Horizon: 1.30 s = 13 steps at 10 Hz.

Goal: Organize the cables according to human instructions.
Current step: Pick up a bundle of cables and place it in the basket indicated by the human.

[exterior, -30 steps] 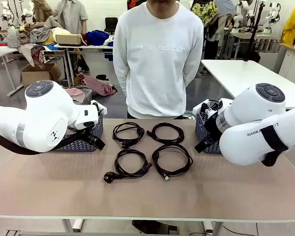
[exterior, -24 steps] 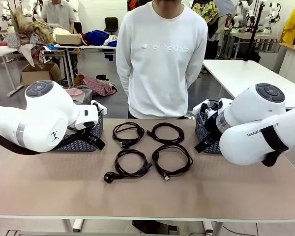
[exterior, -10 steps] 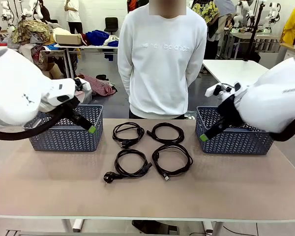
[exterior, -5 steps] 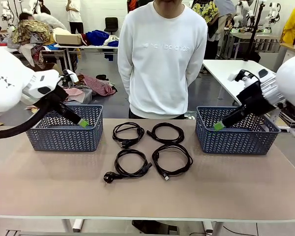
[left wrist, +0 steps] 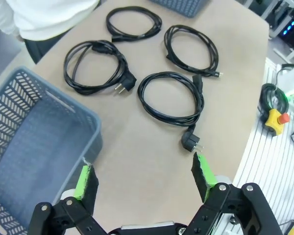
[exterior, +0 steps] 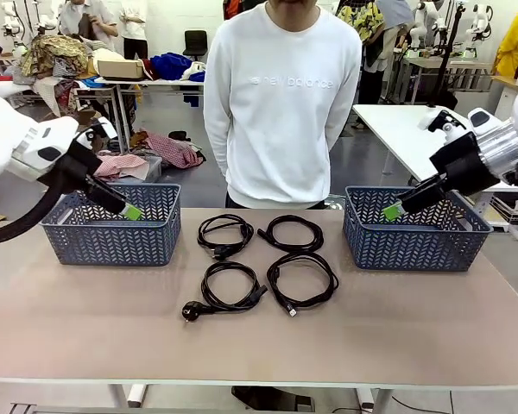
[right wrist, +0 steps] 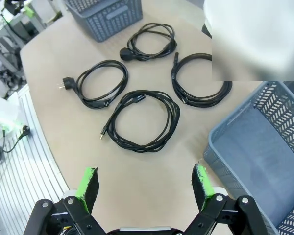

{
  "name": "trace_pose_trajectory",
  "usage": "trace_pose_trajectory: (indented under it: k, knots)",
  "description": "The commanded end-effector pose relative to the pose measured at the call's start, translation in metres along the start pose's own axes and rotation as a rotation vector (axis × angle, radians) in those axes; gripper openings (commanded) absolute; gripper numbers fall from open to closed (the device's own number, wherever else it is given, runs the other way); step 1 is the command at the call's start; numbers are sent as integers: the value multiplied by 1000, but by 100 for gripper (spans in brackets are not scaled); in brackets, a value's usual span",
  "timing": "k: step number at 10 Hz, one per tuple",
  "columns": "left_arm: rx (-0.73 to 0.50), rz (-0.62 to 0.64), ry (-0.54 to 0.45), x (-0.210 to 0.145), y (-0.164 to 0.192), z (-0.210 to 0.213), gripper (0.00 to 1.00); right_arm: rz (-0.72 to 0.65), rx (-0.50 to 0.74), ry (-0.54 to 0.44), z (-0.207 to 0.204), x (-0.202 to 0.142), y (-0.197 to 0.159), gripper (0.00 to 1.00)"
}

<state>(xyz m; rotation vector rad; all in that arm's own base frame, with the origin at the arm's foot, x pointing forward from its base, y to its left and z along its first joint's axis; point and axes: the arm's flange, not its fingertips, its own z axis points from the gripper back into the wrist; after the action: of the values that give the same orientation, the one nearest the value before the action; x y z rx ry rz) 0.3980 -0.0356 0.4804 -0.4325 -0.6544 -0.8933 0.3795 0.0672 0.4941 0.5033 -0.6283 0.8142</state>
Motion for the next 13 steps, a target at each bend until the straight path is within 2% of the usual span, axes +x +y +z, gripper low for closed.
trace_pose_trajectory:
  k: [1, 2, 13]
  knots:
    - [-10, 38, -13, 3, 9, -2, 100, 37, 36, -17, 2, -3, -8, 100]
    - [0, 0, 0, 0, 0, 0, 100, 0, 0, 0, 0, 0, 0, 100]
    - [0, 0, 0, 0, 0, 0, 100, 0, 0, 0, 0, 0, 0, 100]
